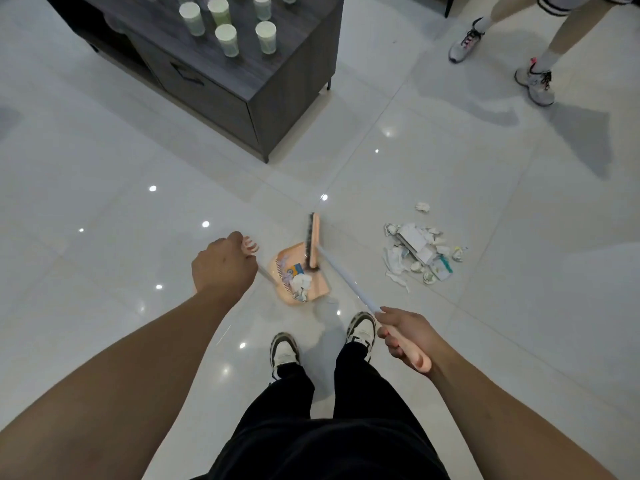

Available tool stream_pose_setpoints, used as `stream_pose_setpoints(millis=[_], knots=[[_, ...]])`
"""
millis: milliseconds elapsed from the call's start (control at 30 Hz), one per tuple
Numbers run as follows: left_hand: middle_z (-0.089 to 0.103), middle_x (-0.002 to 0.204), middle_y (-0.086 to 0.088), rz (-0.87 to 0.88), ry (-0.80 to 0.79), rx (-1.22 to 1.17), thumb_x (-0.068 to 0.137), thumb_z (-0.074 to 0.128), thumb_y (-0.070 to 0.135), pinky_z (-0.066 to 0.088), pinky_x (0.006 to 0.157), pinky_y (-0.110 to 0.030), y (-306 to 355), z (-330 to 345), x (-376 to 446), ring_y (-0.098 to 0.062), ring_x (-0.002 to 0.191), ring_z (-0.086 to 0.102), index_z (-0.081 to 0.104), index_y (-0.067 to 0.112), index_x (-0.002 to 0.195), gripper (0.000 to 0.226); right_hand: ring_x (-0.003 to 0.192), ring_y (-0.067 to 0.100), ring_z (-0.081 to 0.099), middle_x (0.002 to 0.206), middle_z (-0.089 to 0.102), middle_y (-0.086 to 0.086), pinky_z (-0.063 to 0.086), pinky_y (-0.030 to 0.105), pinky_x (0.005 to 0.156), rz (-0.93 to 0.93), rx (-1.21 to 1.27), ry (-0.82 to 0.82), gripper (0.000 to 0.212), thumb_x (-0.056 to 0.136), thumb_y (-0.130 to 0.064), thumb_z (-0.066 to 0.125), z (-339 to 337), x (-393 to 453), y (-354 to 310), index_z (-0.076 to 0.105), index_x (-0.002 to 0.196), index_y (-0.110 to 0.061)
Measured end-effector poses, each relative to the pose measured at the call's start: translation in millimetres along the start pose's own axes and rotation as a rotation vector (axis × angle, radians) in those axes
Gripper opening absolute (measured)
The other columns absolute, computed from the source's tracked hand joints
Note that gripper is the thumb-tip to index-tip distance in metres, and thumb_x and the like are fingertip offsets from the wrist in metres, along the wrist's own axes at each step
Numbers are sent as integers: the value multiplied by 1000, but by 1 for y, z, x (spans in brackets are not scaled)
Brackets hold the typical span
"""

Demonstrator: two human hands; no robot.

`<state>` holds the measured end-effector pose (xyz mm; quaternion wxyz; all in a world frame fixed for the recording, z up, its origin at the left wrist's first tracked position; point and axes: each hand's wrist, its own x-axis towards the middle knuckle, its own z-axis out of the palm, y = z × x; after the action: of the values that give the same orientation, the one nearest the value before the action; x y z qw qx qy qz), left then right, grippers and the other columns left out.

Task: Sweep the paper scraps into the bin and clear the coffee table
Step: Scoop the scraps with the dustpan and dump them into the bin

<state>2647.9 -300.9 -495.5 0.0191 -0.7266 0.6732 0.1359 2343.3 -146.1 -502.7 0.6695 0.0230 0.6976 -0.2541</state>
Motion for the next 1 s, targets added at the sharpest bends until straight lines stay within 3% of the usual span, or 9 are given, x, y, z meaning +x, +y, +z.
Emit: stream_pose_setpoints(millis=[233, 333, 400, 500, 567, 700, 833, 900, 1000], knots=[[56, 67, -1, -7, 39, -18, 82, 51, 29, 38, 60, -30, -12, -16, 1, -30, 63, 52, 53, 21, 75, 11, 38, 15, 38, 65, 53, 11, 31, 20, 36, -104, -223, 91, 51, 87, -9, 71, 15, -11, -21, 53, 135, -14], [56, 67, -2, -37, 20, 11, 80, 51, 26, 36, 59, -30, -13, -25, 3, -30, 63, 52, 53, 21, 74, 8, 44, 20, 43, 71, 56, 13, 38, 24, 45, -166, -490, 192, 50, 85, -6, 65, 21, -6, -28, 57, 134, -7], [56, 67, -2, -44, 13, 25, 75, 51, 21, 34, 57, -29, -13, -28, 4, -29, 60, 50, 52, 20, 72, 4, 55, 25, 50, 74, 57, 13, 40, 29, 54, -228, -736, 233, 42, 81, -4, 58, 22, -3, -28, 59, 122, 8], [56, 66, -2, -28, 3, 40, 70, 52, 17, 32, 55, -28, -9, -27, 5, -28, 58, 49, 54, 19, 73, 4, 60, 23, 55, 74, 57, 6, 37, 24, 48, -223, -1072, 267, 6, 82, -6, 52, 27, -6, -24, 57, 83, -5], [55, 68, -2, -18, -4, 56, 70, 53, 16, 31, 56, -28, -6, -24, 5, -29, 60, 49, 56, 19, 77, 8, 57, 14, 49, 71, 50, 0, 33, 24, 43, -192, -1258, 275, 17, 85, -8, 52, 31, -10, -20, 45, 71, -15], [53, 69, -2, -14, -10, 75, 71, 52, 15, 31, 57, -29, -3, -19, 6, -30, 62, 49, 56, 18, 81, 11, 55, 11, 45, 69, 48, 0, 30, 22, 42, -173, -1458, 189, 22, 86, -7, 53, 37, -20, -10, 42, 69, -16], [54, 70, -3, -10, -8, 65, 70, 52, 15, 33, 58, -29, -4, -19, 7, -31, 63, 50, 54, 18, 80, 11, 42, 17, 46, 61, 53, 8, 32, 20, 40, -100, -1095, 67, 3, 82, -3, 58, 31, -35, -25, 59, 79, -2], [51, 67, -2, -6, -8, 64, 69, 52, 14, 31, 57, -29, -5, -19, 7, -31, 62, 49, 53, 17, 79, 10, 37, 18, 41, 59, 53, 12, 28, 17, 40, -37, -802, 54, 9, 80, -3, 63, 21, -44, -37, 66, 89, -5], [49, 65, -1, 4, -7, 68, 71, 52, 15, 29, 56, -28, -7, -19, 7, -30, 60, 47, 54, 18, 79, 9, 38, 18, 42, 63, 57, 13, 30, 17, 39, -62, -707, 27, 27, 81, -4, 67, 20, -53, -40, 67, 106, -13]])
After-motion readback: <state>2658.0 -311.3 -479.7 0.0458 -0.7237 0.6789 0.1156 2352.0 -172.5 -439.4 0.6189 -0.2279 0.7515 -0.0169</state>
